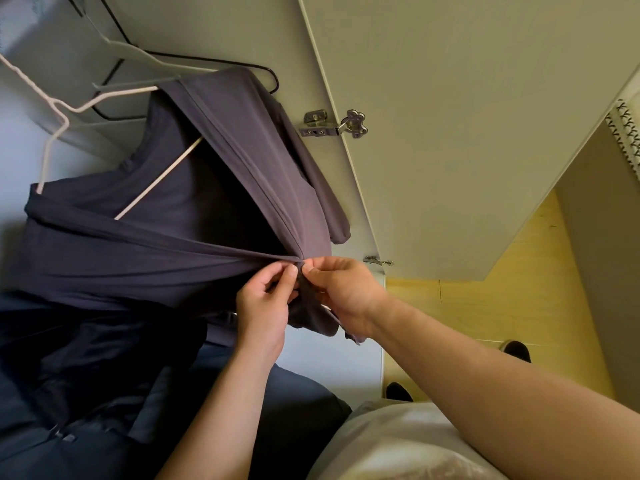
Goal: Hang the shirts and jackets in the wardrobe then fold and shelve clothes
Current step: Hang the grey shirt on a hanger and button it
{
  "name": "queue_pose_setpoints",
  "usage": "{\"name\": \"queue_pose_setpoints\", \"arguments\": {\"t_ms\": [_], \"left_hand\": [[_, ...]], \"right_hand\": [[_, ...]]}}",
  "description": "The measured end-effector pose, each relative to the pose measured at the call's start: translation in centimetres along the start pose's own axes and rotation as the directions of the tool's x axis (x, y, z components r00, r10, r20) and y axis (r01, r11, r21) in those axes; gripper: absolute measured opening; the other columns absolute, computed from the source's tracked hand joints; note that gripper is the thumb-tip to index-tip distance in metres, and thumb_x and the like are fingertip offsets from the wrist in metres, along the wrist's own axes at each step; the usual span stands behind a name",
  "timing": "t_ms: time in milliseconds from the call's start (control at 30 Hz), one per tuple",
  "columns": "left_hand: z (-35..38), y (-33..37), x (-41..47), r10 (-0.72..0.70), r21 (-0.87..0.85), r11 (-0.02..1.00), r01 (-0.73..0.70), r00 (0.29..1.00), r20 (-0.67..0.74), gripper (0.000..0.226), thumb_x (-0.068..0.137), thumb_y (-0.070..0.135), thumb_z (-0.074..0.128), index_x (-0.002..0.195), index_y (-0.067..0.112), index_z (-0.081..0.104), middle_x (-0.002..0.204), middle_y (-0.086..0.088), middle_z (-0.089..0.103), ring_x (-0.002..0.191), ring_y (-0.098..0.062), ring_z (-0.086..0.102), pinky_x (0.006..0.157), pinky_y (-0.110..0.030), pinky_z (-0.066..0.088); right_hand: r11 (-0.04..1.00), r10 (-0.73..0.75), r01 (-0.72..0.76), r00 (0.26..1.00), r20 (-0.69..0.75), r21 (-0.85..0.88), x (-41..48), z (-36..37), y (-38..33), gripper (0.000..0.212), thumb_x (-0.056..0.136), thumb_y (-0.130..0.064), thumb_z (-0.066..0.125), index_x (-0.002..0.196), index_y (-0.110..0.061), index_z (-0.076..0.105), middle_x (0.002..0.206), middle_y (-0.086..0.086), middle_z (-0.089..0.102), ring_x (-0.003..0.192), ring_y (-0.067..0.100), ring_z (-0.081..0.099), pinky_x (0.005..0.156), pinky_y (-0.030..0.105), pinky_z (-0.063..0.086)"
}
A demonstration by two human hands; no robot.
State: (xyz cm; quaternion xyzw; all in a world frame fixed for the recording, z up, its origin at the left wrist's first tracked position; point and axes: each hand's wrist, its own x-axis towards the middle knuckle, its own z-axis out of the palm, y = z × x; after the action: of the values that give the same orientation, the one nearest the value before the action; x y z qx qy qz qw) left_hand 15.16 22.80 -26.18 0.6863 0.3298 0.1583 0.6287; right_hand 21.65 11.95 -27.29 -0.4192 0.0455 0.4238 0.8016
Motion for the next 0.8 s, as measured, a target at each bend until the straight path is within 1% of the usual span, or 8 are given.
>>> {"name": "queue_pose_setpoints", "arguments": {"t_ms": [167, 300, 367, 467, 567, 667, 733, 800], "left_hand": [[-0.3, 0.4, -0.1, 0.031, -0.006, 1.000, -0.031, 0.999, -0.026, 0.007, 0.087, 0.014, 0.076, 0.085, 0.021, 0.077, 0.087, -0.004, 0.077, 0.079, -0.015, 0.072, 0.066, -0.022, 0.055], [-0.4, 0.7, 0.5, -0.012, -0.060, 0.998, 0.005, 0.993, -0.117, 0.022, 0.087, 0.005, 0.074, 0.079, 0.025, 0.078, 0.084, -0.001, 0.078, 0.079, -0.012, 0.073, 0.066, -0.019, 0.055], [-0.5, 1.0, 0.7, -0.027, -0.091, 0.996, 0.016, 0.992, -0.124, 0.023, 0.087, 0.004, 0.073, 0.079, 0.025, 0.078, 0.084, 0.000, 0.078, 0.079, -0.011, 0.073, 0.066, -0.018, 0.055], [-0.5, 1.3, 1.2, -0.041, -0.117, 0.993, 0.028, 0.992, -0.115, 0.021, 0.088, 0.005, 0.073, 0.081, 0.024, 0.078, 0.082, 0.000, 0.077, 0.075, -0.008, 0.071, 0.064, -0.018, 0.054], [-0.5, 1.5, 1.4, -0.028, -0.132, 0.991, 0.015, 0.995, -0.094, 0.019, 0.092, 0.006, 0.069, 0.088, 0.023, 0.076, 0.084, 0.003, 0.077, 0.075, -0.006, 0.070, 0.064, -0.019, 0.054], [-0.6, 1.8, 1.6, 0.023, -0.126, 0.991, -0.034, 0.996, -0.082, 0.016, 0.095, 0.010, 0.066, 0.096, 0.024, 0.072, 0.089, 0.005, 0.077, 0.081, -0.006, 0.071, 0.069, -0.018, 0.054], [-0.7, 1.8, 1.5, 0.046, -0.134, 0.990, -0.052, 0.998, -0.048, 0.017, 0.095, 0.010, 0.065, 0.100, 0.024, 0.073, 0.098, 0.002, 0.077, 0.092, -0.010, 0.072, 0.075, -0.020, 0.056], [-0.6, 1.4, 1.1, 0.024, -0.141, 0.990, -0.021, 1.000, 0.020, 0.030, 0.095, -0.001, 0.061, 0.106, 0.024, 0.072, 0.108, 0.001, 0.076, 0.105, -0.013, 0.071, 0.086, -0.023, 0.057]], "right_hand": [[0.998, -0.036, 0.041, 0.994, 0.099, -0.048, 0.2, -0.4, 0.6, 0.027, 0.099, -0.001, 0.054, 0.089, -0.012, 0.077, 0.084, 0.007, 0.073, 0.074, 0.014, 0.068, 0.071, 0.021, 0.056], [0.998, -0.058, 0.058, 0.998, -0.004, -0.039, 0.4, -0.6, 1.5, 0.025, 0.093, 0.010, 0.053, 0.101, -0.010, 0.065, 0.097, 0.007, 0.067, 0.071, 0.016, 0.068, 0.069, 0.024, 0.057], [0.987, -0.072, 0.065, 0.996, -0.044, -0.148, 0.5, -0.8, 2.0, 0.027, 0.088, 0.009, 0.060, 0.103, -0.013, 0.061, 0.098, 0.002, 0.065, 0.072, 0.013, 0.068, 0.066, 0.024, 0.056], [0.859, -0.109, 0.061, 0.992, -0.065, -0.508, 0.8, -1.3, 2.7, 0.030, 0.083, -0.004, 0.070, 0.107, -0.019, 0.060, 0.099, -0.005, 0.062, 0.085, 0.014, 0.065, 0.069, 0.018, 0.052], [0.723, -0.155, 0.083, 0.987, -0.043, -0.685, 0.8, -1.6, 3.2, 0.020, 0.086, -0.023, 0.071, 0.099, -0.028, 0.057, 0.090, -0.017, 0.061, 0.081, 0.003, 0.061, 0.061, 0.005, 0.042], [0.666, -0.245, 0.147, 0.969, -0.029, -0.732, 1.1, -1.7, 3.5, 0.015, 0.092, -0.028, 0.064, 0.081, -0.026, 0.055, 0.067, -0.012, 0.056, 0.061, 0.009, 0.051, 0.050, 0.007, 0.038], [0.699, -0.270, 0.177, 0.963, -0.027, -0.693, 1.2, -1.5, 3.3, 0.020, 0.094, -0.033, 0.062, 0.082, -0.018, 0.056, 0.062, -0.006, 0.052, 0.055, 0.010, 0.044, 0.051, 0.015, 0.040], [0.761, -0.265, 0.200, 0.964, -0.014, -0.617, 1.2, -1.1, 2.9, 0.029, 0.094, -0.037, 0.061, 0.085, -0.009, 0.056, 0.063, 0.000, 0.052, 0.056, 0.012, 0.044, 0.055, 0.023, 0.043]]}}
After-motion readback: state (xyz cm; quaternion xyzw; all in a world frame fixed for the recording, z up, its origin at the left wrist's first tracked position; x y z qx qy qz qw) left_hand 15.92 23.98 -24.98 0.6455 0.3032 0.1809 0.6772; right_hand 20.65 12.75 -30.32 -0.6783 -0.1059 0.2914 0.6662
